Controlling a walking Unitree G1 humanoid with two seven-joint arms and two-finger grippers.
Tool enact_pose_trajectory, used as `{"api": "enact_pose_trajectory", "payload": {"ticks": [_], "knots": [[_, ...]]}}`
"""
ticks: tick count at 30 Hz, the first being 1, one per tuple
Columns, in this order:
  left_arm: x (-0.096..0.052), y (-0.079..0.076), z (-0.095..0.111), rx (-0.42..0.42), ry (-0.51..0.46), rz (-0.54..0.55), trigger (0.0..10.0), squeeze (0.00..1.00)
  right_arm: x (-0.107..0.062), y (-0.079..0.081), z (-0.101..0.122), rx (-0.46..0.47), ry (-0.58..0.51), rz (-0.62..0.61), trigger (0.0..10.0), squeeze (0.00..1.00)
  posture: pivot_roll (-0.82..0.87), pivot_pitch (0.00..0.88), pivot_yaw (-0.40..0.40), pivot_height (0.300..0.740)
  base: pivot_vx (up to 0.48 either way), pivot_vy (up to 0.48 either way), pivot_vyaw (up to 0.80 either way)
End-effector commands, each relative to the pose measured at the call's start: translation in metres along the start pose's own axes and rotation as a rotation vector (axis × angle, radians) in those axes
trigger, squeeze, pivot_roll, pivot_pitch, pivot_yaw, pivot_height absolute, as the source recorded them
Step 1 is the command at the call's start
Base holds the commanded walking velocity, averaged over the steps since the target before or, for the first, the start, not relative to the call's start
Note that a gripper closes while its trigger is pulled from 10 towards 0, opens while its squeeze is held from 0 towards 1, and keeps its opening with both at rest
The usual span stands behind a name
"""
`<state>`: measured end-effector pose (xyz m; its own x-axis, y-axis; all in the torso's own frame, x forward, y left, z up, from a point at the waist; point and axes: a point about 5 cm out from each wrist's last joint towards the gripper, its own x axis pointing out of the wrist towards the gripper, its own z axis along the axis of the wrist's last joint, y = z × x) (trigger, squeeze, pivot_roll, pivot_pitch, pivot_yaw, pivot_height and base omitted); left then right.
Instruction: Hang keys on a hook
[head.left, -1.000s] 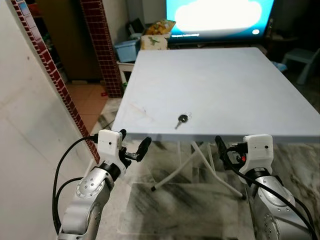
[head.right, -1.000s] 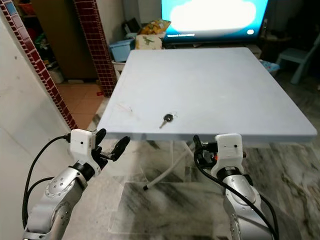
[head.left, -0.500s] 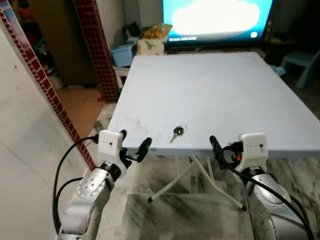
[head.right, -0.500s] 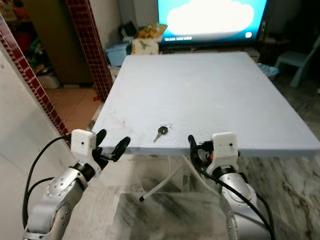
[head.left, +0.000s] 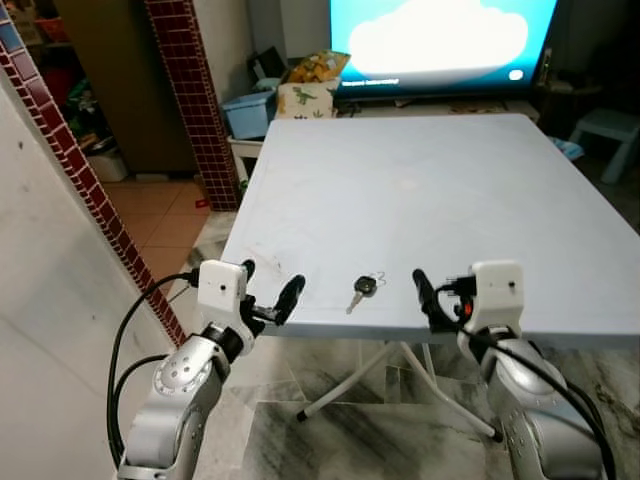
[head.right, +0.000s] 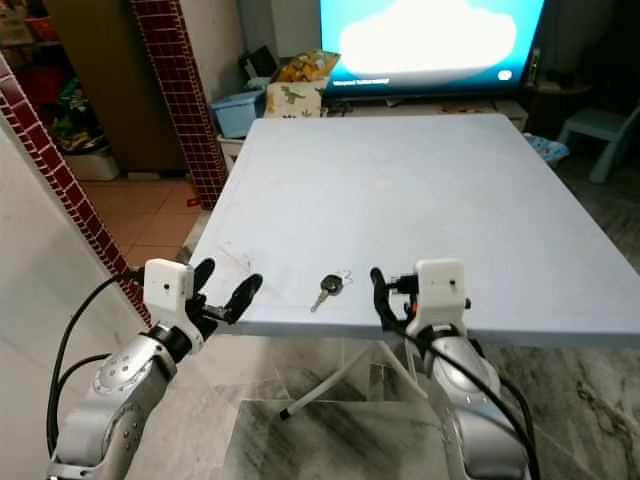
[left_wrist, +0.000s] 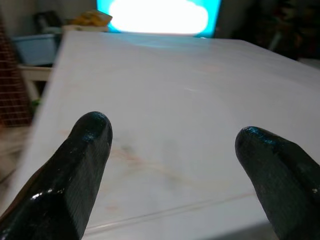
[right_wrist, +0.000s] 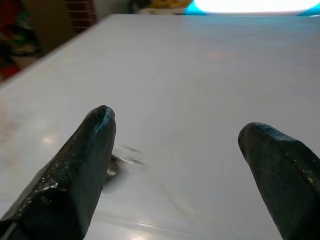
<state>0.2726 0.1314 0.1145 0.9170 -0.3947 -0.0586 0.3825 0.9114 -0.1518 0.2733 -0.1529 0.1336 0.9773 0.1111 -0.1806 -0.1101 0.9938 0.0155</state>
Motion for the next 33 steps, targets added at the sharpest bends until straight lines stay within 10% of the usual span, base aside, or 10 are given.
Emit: {"api": "enact_pose_trajectory", "payload": {"ticks": [1, 33], "knots": [[-0.003, 0.008, 0.002, 0.015, 0.007, 0.031, 10.0, 0.00, 0.001, 0.008, 0.002, 0.013, 0.005, 0.025, 10.0, 0.00, -0.07, 0.014, 0.053, 0.740, 0.000, 0.000, 0.00], [-0.020, 0.002, -0.006, 0.060, 0.082, -0.019, 10.0, 0.00, 0.068, 0.046, -0.002, 0.236, 0.217, 0.044, 10.0, 0.00, -0.01, 0.059, 0.064, 0.740, 0.000, 0.000, 0.00]]}}
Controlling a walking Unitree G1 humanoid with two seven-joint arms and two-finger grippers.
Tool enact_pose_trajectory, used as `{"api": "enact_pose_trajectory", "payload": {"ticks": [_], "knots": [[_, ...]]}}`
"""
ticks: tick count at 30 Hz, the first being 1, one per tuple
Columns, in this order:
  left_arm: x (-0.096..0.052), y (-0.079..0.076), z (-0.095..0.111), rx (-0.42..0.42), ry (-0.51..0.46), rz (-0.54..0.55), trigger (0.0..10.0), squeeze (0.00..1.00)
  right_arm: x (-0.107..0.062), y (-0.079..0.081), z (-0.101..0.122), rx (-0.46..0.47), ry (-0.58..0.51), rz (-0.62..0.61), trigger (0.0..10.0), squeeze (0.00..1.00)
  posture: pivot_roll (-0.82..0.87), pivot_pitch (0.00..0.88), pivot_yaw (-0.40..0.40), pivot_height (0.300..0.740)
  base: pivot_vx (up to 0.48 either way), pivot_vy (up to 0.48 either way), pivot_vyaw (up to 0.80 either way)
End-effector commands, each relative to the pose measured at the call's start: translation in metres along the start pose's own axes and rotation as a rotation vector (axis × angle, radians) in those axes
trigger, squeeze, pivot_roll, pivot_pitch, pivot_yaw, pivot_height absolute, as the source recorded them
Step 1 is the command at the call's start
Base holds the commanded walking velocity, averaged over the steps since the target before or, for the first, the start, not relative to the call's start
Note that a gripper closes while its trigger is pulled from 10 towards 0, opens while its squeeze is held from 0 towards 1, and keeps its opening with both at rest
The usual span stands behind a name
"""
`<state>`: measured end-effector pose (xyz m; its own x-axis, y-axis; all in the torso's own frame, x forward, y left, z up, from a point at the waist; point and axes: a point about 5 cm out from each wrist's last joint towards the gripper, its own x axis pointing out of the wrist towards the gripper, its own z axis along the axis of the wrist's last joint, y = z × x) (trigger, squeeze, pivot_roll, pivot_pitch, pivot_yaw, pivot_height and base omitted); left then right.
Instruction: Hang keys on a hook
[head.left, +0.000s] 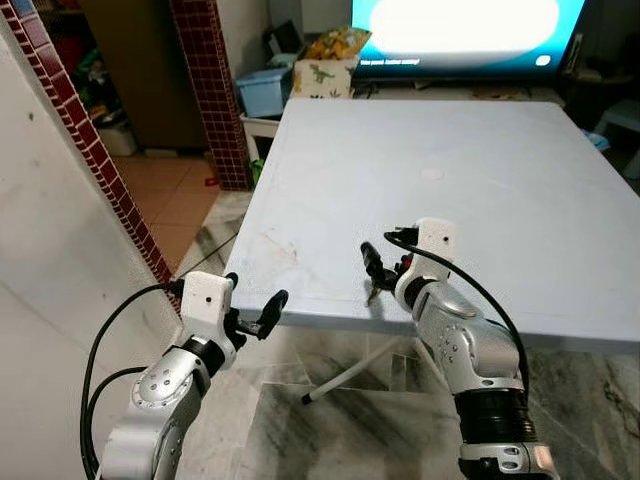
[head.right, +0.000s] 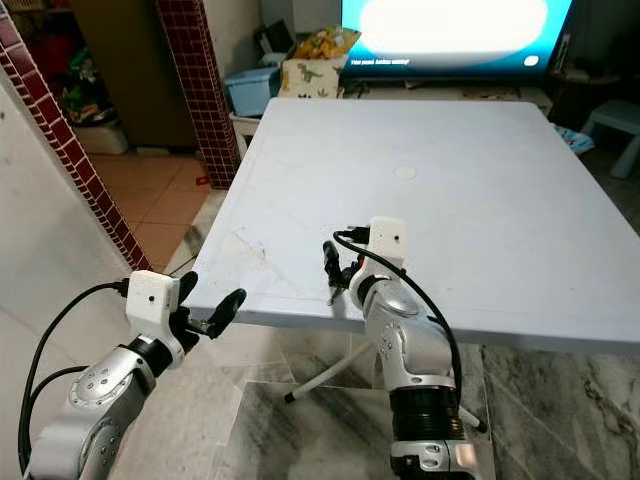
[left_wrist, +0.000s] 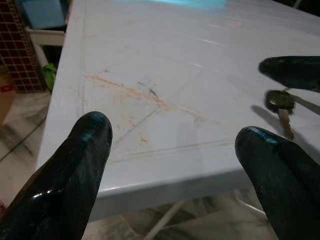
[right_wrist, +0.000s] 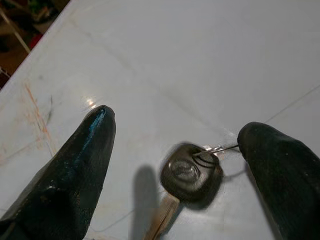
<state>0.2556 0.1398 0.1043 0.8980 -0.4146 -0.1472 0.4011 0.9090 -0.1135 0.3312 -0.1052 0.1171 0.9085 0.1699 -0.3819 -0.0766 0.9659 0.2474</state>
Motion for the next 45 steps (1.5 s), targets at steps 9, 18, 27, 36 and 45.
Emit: {"api": "enact_pose_trajectory", "payload": {"ticks": [9, 18, 27, 36, 45], "knots": [[-0.002, 0.000, 0.007, 0.024, -0.007, -0.010, 10.0, 0.00, 0.010, 0.020, -0.003, 0.016, 0.041, 0.006, 10.0, 0.00, 0.00, 0.064, 0.065, 0.740, 0.000, 0.000, 0.00], [-0.001, -0.003, 0.006, 0.019, -0.012, -0.008, 10.0, 0.00, 0.012, 0.006, 0.007, -0.078, -0.014, -0.082, 10.0, 0.00, 0.00, 0.059, 0.059, 0.740, 0.000, 0.000, 0.00], [0.000, -0.003, 0.007, 0.019, -0.016, -0.008, 10.0, 0.00, 0.006, 0.016, 0.022, -0.128, -0.096, -0.052, 10.0, 0.00, -0.01, 0.054, 0.060, 0.740, 0.000, 0.000, 0.00], [0.002, -0.004, 0.009, 0.018, -0.024, -0.011, 10.0, 0.00, 0.003, 0.043, 0.018, -0.086, -0.067, 0.046, 10.0, 0.00, 0.00, 0.045, 0.054, 0.740, 0.000, 0.000, 0.00], [0.002, -0.005, 0.008, 0.015, -0.025, -0.010, 10.0, 0.00, 0.002, 0.054, 0.012, -0.081, -0.006, 0.061, 10.0, 0.00, 0.00, 0.042, 0.052, 0.740, 0.000, 0.000, 0.00]]}}
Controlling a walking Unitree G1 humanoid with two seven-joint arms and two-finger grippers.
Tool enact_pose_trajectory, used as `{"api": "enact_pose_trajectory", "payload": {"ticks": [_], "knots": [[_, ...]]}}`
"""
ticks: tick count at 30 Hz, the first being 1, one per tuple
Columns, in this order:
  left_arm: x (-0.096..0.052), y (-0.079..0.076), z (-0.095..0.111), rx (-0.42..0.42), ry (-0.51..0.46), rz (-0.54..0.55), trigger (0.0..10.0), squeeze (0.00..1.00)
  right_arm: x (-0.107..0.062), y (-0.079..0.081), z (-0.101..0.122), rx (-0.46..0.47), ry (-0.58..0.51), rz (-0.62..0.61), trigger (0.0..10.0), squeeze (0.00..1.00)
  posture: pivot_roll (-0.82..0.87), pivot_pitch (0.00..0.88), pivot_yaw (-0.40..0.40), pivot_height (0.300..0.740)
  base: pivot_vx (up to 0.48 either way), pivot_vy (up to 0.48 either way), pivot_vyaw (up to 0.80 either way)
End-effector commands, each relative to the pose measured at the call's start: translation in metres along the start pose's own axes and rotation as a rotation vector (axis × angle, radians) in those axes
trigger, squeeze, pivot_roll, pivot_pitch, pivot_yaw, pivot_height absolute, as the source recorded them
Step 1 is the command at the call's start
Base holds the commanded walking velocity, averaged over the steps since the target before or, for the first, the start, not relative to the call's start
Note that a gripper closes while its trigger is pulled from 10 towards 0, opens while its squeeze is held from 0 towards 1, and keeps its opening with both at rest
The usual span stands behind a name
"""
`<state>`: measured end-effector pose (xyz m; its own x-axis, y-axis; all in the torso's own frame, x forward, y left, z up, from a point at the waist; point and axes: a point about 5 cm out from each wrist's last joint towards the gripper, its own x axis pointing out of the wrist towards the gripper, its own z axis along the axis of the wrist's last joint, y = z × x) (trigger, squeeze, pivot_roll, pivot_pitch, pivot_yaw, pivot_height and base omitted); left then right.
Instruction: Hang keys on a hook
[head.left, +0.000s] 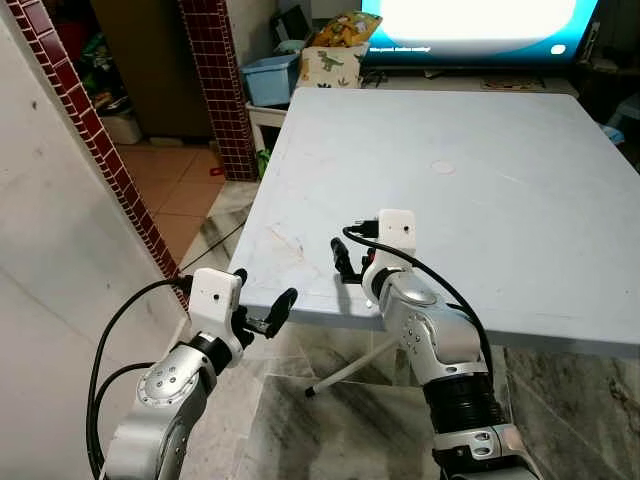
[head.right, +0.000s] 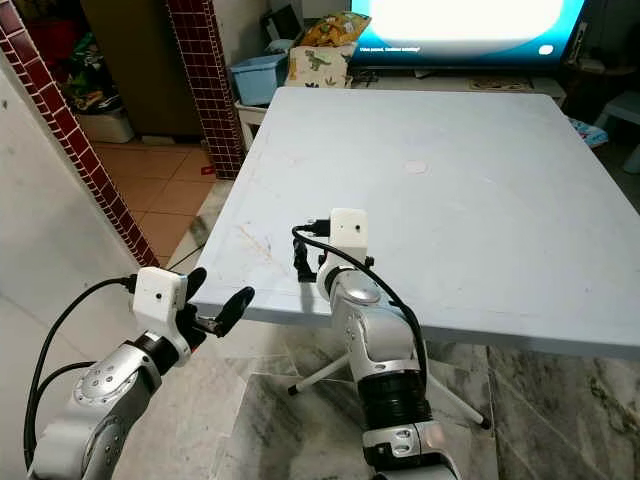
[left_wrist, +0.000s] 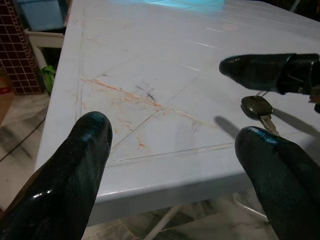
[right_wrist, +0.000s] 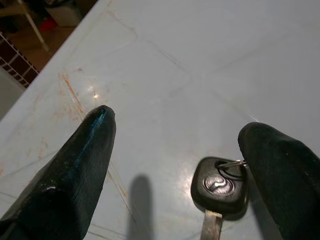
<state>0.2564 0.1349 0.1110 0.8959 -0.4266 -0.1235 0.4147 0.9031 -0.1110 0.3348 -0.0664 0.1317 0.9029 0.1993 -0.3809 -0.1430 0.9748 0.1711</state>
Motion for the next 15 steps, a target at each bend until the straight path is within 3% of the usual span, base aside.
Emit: {"api": "enact_pose_trajectory", "payload": {"ticks": [1, 8, 11, 15], "knots": [[0.000, 0.000, 0.002, 0.010, -0.003, 0.004, 10.0, 0.00, -0.003, 0.013, 0.008, 0.011, -0.017, 0.031, 10.0, 0.00, 0.00, 0.042, 0.052, 0.740, 0.000, 0.000, 0.00], [0.000, 0.000, 0.001, 0.009, -0.003, 0.004, 10.0, 0.00, -0.014, 0.012, 0.006, -0.053, -0.031, 0.066, 10.0, 0.00, 0.00, 0.043, 0.053, 0.740, 0.000, 0.000, 0.00], [0.000, 0.000, 0.001, 0.007, -0.003, 0.005, 10.0, 0.00, -0.025, 0.008, -0.001, -0.129, -0.038, 0.084, 10.0, 0.00, -0.01, 0.046, 0.053, 0.740, 0.000, 0.000, 0.00], [0.000, 0.000, 0.000, 0.007, 0.001, 0.000, 10.0, 0.00, -0.033, 0.000, -0.013, -0.117, 0.021, 0.079, 10.0, 0.00, -0.01, 0.044, 0.058, 0.740, 0.000, 0.000, 0.00]]}}
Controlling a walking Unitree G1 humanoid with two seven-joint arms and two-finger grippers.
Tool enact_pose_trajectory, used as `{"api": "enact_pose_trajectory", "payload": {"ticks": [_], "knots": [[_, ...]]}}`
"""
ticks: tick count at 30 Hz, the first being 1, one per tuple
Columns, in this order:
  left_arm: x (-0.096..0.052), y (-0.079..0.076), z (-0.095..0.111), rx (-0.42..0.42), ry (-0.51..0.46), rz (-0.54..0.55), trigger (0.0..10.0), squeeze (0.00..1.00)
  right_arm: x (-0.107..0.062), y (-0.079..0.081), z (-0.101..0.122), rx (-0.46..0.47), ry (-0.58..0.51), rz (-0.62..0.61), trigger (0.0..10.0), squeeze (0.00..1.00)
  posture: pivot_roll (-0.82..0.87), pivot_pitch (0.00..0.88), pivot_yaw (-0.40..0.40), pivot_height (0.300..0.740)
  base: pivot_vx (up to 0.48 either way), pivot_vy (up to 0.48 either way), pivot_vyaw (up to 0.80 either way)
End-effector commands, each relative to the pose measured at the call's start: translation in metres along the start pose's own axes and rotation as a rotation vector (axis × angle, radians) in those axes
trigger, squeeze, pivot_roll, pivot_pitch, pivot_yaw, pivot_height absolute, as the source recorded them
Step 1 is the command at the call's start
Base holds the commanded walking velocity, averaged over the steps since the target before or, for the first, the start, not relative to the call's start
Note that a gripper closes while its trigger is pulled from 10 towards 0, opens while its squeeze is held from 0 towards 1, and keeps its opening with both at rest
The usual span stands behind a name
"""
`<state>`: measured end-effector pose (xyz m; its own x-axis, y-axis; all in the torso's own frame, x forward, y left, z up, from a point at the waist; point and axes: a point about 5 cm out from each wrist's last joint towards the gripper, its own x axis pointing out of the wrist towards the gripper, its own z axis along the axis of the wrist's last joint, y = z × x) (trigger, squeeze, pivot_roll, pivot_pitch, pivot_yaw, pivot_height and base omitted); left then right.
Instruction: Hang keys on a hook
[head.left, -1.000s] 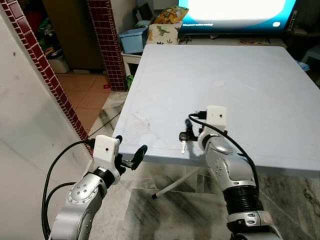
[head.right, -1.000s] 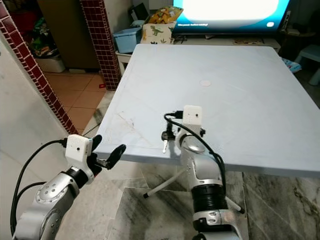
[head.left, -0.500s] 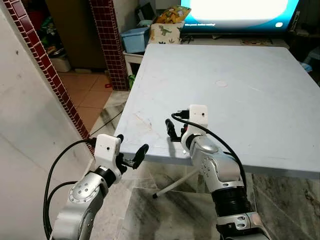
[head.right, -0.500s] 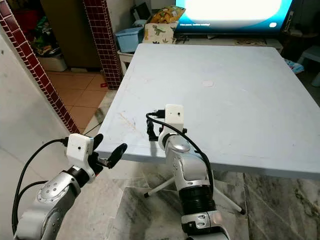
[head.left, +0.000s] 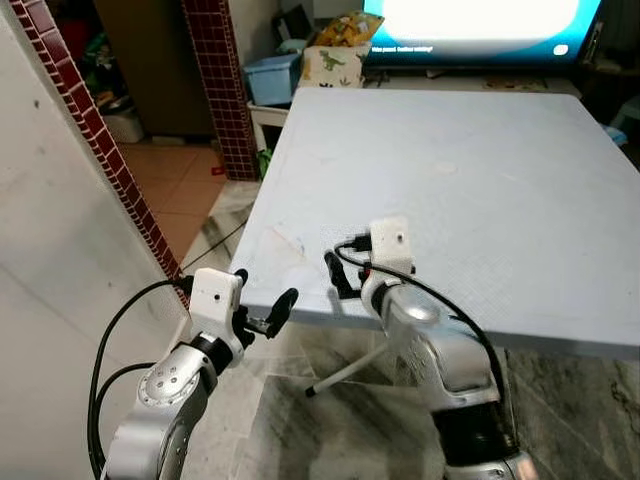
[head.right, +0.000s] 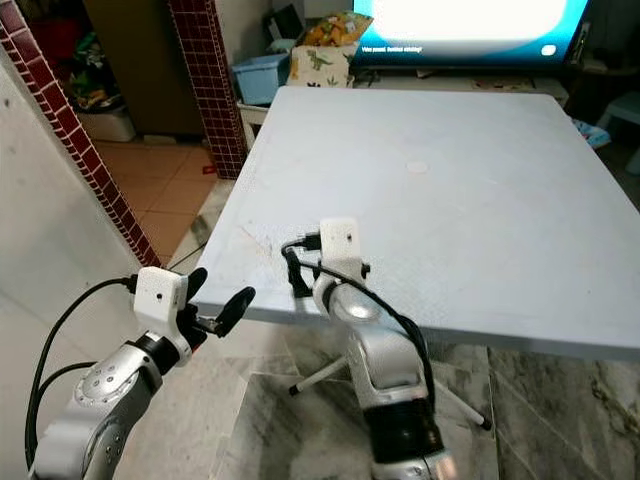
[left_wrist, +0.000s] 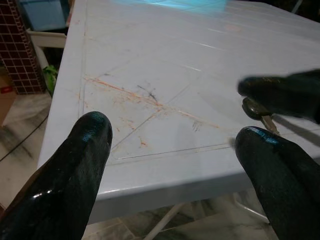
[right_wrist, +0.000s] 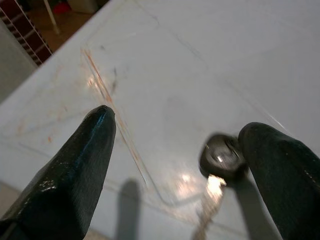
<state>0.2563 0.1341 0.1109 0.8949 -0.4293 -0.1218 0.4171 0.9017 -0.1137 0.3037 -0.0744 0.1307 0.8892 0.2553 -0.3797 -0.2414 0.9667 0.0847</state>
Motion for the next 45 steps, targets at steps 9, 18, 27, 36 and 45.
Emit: {"api": "enact_pose_trajectory", "payload": {"ticks": [9, 18, 27, 36, 45], "knots": [[0.002, 0.001, 0.001, 0.013, 0.002, -0.005, 10.0, 0.00, -0.012, -0.002, 0.000, 0.022, 0.032, 0.008, 10.0, 0.00, -0.02, 0.041, 0.064, 0.740, 0.000, 0.000, 0.00], [0.003, 0.000, 0.001, 0.013, 0.003, -0.010, 10.0, 0.00, 0.003, -0.007, -0.009, 0.092, 0.067, -0.017, 10.0, 0.00, -0.02, 0.040, 0.063, 0.740, 0.000, 0.000, 0.00], [0.003, 0.002, 0.003, 0.021, 0.001, -0.014, 10.0, 0.00, 0.022, -0.008, 0.000, 0.158, 0.059, -0.057, 10.0, 0.00, 0.00, 0.045, 0.065, 0.740, 0.000, 0.000, 0.00], [0.004, 0.001, 0.004, 0.022, 0.004, -0.022, 10.0, 0.00, 0.038, -0.014, -0.009, 0.221, 0.106, -0.096, 10.0, 0.00, 0.00, 0.047, 0.068, 0.740, 0.000, 0.000, 0.00], [0.005, 0.000, 0.003, 0.024, 0.006, -0.026, 10.0, 0.00, 0.046, -0.024, -0.018, 0.220, 0.163, -0.144, 10.0, 0.00, 0.00, 0.045, 0.068, 0.740, 0.000, 0.000, 0.00]]}}
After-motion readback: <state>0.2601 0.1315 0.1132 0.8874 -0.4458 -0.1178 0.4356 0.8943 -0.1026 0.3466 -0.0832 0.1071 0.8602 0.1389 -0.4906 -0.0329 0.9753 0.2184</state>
